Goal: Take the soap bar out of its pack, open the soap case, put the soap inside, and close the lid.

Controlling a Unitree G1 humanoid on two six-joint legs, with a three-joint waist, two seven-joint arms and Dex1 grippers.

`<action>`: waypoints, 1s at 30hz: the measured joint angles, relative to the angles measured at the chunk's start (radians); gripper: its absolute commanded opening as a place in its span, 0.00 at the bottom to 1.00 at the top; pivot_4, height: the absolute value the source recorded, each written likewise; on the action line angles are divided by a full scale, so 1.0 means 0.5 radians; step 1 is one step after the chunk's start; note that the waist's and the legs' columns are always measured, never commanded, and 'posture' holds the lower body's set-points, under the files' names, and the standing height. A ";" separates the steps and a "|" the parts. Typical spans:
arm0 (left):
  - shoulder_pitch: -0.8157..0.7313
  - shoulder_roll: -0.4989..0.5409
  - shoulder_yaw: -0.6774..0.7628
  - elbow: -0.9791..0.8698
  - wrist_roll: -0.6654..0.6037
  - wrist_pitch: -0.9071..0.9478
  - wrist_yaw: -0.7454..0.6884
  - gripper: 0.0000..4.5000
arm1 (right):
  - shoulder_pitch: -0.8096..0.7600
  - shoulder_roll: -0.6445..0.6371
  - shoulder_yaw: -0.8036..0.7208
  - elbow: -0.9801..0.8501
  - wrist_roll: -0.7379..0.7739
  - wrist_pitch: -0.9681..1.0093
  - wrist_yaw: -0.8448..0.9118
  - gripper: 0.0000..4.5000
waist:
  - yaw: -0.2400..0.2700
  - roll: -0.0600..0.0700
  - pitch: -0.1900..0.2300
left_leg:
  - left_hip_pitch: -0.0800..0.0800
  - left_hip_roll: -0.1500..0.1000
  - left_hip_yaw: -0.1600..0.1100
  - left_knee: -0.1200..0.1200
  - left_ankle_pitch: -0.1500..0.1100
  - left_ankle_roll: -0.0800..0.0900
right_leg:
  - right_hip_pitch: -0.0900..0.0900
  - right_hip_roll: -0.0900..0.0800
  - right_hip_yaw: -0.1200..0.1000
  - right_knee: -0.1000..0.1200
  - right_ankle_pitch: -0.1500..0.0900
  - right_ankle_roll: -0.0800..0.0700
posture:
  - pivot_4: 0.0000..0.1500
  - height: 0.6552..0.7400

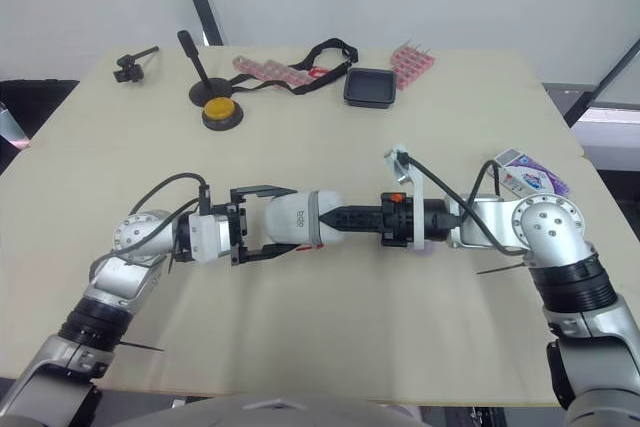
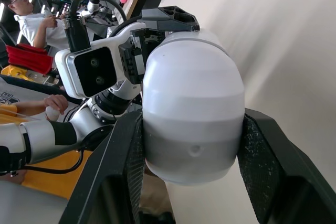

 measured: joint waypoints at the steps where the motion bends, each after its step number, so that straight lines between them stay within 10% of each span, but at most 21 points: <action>1: 0.000 0.000 0.000 -0.006 -0.001 0.004 0.000 0.82 | 0.000 -0.007 -0.004 0.009 0.001 0.009 0.016 0.46 | 0.000 0.000 0.000 | 0.000 0.000 0.000 0.000 0.000 0.000 | 0.000 0.000 0.000 0.000 0.000 0.000 | 1.00 0.87; 15: 0.011 0.021 -0.002 0.001 0.000 0.073 0.008 0.82 | 0.111 -0.562 -0.298 0.046 -0.058 0.178 0.311 0.46 | 0.025 -0.002 0.001 | 0.000 0.000 0.000 0.000 0.000 0.000 | 0.001 0.000 0.001 -0.002 0.000 0.000 | 1.00 0.87; 23: 0.011 0.039 -0.001 0.030 0.000 0.102 0.003 0.82 | 0.199 -1.340 -0.011 -0.084 -1.406 -0.182 1.066 0.46 | 0.027 -0.008 0.004 | 0.001 0.002 0.000 -0.001 0.000 0.001 | 0.004 0.001 0.000 -0.004 -0.002 -0.003 | 1.00 0.87; 30: 0.011 0.035 -0.002 0.032 0.000 0.127 0.006 0.82 | 0.052 -1.313 0.547 -0.022 -2.507 -0.729 1.475 0.46 | -0.011 -0.010 0.006 | 0.002 0.002 0.001 0.000 -0.005 0.012 | 0.004 0.000 0.001 0.000 -0.006 -0.010 | 1.00 0.87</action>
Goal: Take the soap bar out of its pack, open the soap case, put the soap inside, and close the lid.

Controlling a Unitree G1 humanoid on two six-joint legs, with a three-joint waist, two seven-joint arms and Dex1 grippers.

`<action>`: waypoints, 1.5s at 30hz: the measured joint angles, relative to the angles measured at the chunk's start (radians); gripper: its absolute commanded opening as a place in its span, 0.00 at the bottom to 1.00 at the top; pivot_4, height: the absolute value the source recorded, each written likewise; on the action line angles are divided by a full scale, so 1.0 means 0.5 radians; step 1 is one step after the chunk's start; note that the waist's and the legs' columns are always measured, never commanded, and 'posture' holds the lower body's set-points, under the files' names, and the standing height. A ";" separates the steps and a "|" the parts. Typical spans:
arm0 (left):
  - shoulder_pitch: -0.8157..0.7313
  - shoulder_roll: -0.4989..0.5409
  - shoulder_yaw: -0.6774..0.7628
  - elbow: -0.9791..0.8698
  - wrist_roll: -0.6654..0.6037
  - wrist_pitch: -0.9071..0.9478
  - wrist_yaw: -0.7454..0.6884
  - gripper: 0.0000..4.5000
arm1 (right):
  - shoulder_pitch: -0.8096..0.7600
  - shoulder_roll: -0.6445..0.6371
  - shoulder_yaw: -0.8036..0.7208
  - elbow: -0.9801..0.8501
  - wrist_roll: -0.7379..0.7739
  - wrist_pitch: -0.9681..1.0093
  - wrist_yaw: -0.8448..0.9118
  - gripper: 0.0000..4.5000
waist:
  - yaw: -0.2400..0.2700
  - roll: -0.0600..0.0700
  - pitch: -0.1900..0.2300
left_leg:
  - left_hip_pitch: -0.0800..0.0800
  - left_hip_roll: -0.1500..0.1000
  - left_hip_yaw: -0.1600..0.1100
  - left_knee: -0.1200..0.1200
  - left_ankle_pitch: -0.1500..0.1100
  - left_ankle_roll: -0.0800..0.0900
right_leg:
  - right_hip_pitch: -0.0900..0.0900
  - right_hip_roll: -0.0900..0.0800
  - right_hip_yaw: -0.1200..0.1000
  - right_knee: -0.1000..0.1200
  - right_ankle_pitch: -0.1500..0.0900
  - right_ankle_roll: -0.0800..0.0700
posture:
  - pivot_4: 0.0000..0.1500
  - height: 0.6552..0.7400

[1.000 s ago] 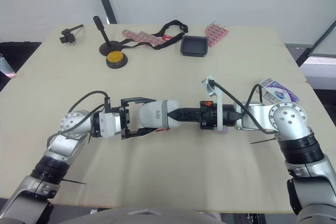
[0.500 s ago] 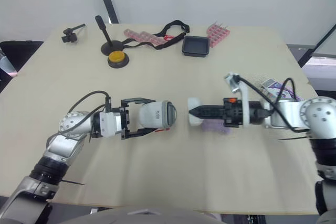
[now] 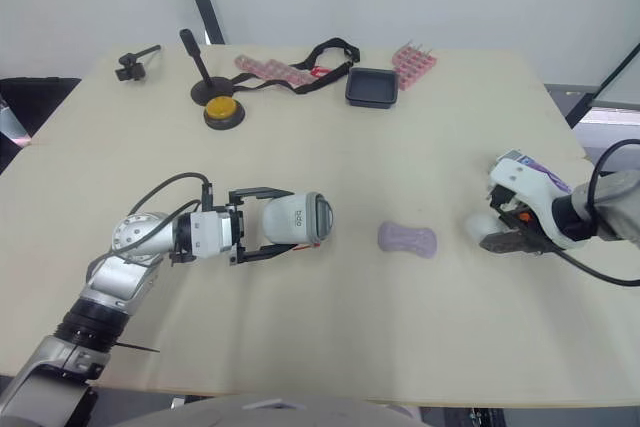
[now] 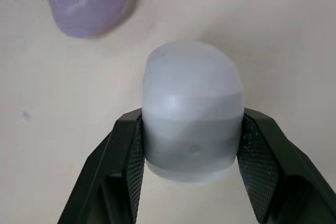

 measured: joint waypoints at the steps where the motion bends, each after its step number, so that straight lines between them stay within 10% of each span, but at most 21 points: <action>1: 0.000 -0.001 0.000 -0.001 0.000 0.001 0.000 0.82 | -0.024 0.013 0.024 0.005 -0.064 -0.034 0.030 0.46 | -0.004 0.000 0.000 | 0.000 0.000 0.000 0.000 0.000 0.001 | 0.000 0.000 0.000 0.000 0.000 0.000 | 1.00 0.87; 11: 0.034 0.006 0.001 -0.008 0.000 0.027 0.020 0.82 | -0.084 0.243 0.193 0.280 -0.677 -0.406 0.331 0.46 | -0.010 0.002 0.000 | -0.001 0.001 0.001 0.007 -0.005 0.011 | -0.001 -0.001 0.000 0.003 -0.002 -0.004 | 1.00 0.87; 29: 0.066 0.033 0.002 -0.017 0.000 0.048 0.039 0.82 | -0.247 0.600 0.028 0.412 -0.620 0.150 0.450 0.46 | 0.009 0.003 -0.001 | 0.002 0.003 0.001 0.014 -0.004 0.014 | -0.005 0.000 0.000 0.010 -0.001 -0.006 | 1.00 0.87; 36: 0.067 0.037 0.002 -0.017 0.000 0.050 0.039 0.82 | -0.247 0.610 0.030 0.453 -0.674 0.090 0.445 1.00 | 0.008 0.003 -0.001 | 0.002 0.003 0.002 0.014 -0.004 0.014 | -0.006 0.001 0.000 0.011 0.000 -0.006 | 1.00 0.87; 45: 0.065 0.044 0.001 -0.016 0.000 0.052 0.031 0.82 | -0.190 0.607 -0.198 0.461 -0.633 -0.036 0.431 1.00 | 0.007 0.003 -0.001 | 0.001 0.003 0.002 0.015 -0.004 0.014 | -0.005 0.001 0.001 0.011 0.000 -0.006 | 1.00 0.87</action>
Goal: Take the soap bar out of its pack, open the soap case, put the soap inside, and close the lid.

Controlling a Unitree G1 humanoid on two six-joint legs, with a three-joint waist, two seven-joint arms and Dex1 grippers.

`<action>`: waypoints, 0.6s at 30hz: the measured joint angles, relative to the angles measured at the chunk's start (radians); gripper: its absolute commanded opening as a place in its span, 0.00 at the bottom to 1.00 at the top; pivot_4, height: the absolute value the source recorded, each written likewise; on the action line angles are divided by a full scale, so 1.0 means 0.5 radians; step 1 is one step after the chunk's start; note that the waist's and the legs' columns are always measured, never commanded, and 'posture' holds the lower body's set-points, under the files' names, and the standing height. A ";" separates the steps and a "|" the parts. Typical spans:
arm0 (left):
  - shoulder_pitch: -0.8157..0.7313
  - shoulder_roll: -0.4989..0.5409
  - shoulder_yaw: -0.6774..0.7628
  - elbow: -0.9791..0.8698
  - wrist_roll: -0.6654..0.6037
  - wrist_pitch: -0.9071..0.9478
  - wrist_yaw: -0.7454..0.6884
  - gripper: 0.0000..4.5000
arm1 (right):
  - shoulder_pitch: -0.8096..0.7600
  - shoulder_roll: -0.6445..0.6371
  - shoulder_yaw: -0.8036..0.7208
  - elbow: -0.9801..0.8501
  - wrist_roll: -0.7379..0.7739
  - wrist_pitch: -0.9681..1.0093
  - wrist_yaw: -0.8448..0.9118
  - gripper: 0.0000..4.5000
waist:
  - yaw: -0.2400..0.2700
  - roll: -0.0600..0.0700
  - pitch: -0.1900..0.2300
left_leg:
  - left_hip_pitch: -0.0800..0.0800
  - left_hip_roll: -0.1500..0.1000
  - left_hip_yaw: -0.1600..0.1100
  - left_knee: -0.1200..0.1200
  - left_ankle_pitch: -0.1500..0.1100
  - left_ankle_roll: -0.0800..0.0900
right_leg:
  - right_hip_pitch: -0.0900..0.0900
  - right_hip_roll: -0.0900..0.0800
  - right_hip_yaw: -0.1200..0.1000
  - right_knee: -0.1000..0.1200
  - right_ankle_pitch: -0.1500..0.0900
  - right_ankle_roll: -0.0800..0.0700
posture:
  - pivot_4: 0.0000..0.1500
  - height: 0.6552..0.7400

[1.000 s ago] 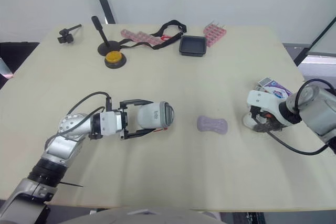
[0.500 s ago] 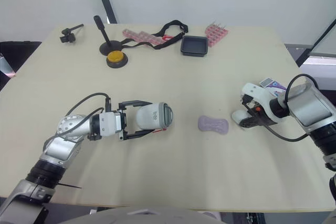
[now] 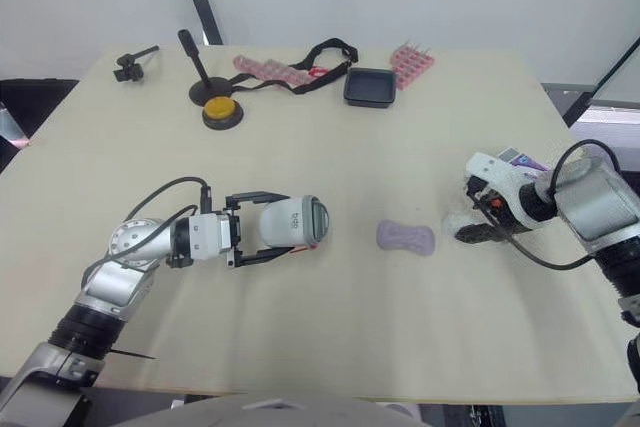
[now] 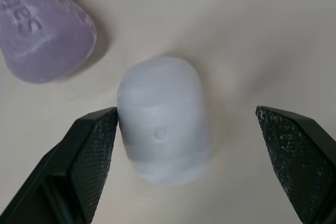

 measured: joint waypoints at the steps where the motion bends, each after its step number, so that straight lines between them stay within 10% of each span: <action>1: -0.002 0.000 0.000 0.000 -0.001 0.003 -0.004 0.82 | 0.033 0.001 -0.079 0.003 0.020 -0.064 0.002 1.00 | 0.001 0.000 0.000 | -0.001 0.000 0.000 0.000 0.000 0.000 | 0.000 0.000 0.000 0.000 0.000 0.000 | 1.00 0.87; 10: -0.027 0.038 0.001 0.015 -0.009 0.098 -0.074 0.82 | 0.676 0.366 -0.976 -0.041 0.446 -0.931 0.113 1.00 | 0.019 -0.001 -0.001 | -0.001 0.001 0.001 0.007 -0.004 0.007 | -0.001 -0.001 -0.003 0.000 0.000 0.000 | 1.00 0.87; 18: -0.052 0.056 0.014 0.014 -0.054 0.282 -0.102 0.82 | 1.563 0.800 -1.123 -0.690 0.650 -1.424 0.240 1.00 | 0.025 0.001 -0.002 | -0.001 0.003 0.001 0.008 -0.005 0.008 | -0.004 -0.003 -0.006 -0.002 0.000 -0.001 | 1.00 0.87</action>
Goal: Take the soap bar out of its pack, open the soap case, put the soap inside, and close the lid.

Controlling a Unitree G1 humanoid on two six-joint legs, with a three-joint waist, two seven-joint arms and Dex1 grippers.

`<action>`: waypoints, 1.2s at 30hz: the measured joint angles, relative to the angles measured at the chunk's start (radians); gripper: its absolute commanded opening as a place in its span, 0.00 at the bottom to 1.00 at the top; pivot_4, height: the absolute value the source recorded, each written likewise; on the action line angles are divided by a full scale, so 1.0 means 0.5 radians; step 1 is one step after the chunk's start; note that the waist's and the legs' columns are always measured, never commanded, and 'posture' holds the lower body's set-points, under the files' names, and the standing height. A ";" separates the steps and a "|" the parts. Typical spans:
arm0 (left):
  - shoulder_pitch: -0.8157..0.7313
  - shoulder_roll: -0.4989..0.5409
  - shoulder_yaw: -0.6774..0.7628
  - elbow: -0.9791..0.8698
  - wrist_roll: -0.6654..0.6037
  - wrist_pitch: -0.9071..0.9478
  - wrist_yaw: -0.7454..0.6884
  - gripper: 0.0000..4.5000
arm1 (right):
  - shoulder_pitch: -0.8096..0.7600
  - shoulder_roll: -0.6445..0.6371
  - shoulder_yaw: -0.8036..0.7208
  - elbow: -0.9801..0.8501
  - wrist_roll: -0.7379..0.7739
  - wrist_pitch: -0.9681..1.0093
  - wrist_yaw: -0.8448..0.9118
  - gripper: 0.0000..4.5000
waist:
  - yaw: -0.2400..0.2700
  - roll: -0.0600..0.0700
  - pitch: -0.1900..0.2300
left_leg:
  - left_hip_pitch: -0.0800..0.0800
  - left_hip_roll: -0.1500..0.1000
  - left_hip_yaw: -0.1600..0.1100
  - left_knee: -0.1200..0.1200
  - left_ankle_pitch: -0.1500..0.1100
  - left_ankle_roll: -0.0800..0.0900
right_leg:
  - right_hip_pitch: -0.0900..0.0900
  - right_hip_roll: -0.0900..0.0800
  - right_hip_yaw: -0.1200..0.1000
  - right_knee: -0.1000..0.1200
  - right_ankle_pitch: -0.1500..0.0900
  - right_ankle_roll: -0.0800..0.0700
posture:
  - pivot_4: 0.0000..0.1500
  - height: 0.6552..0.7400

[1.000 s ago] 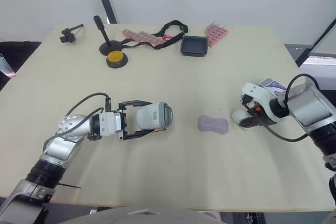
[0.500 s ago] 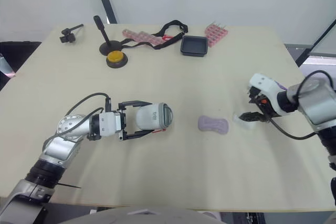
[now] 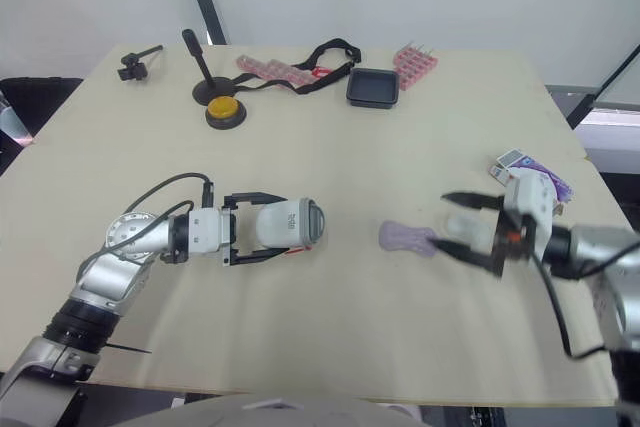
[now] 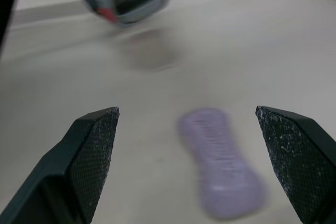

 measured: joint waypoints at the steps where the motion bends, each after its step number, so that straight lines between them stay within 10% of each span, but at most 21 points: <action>1: -0.001 0.004 0.001 -0.001 -0.002 0.029 -0.001 0.82 | 0.060 0.024 0.019 -0.024 -0.011 -0.059 0.012 1.00 | -0.007 0.000 0.000 | 0.000 -0.001 0.000 0.001 0.000 0.000 | 0.000 -0.003 0.000 0.000 0.000 0.000 | 1.00 0.87; 36: -0.845 0.088 -0.496 -0.097 0.465 1.030 -0.388 0.82 | 0.175 0.072 0.260 0.107 -0.104 -0.533 -0.063 1.00 | -0.053 0.000 0.000 | -0.001 -0.010 -0.003 -0.004 0.001 0.002 | 0.004 -0.008 0.003 -0.006 0.001 0.000 | 1.00 0.87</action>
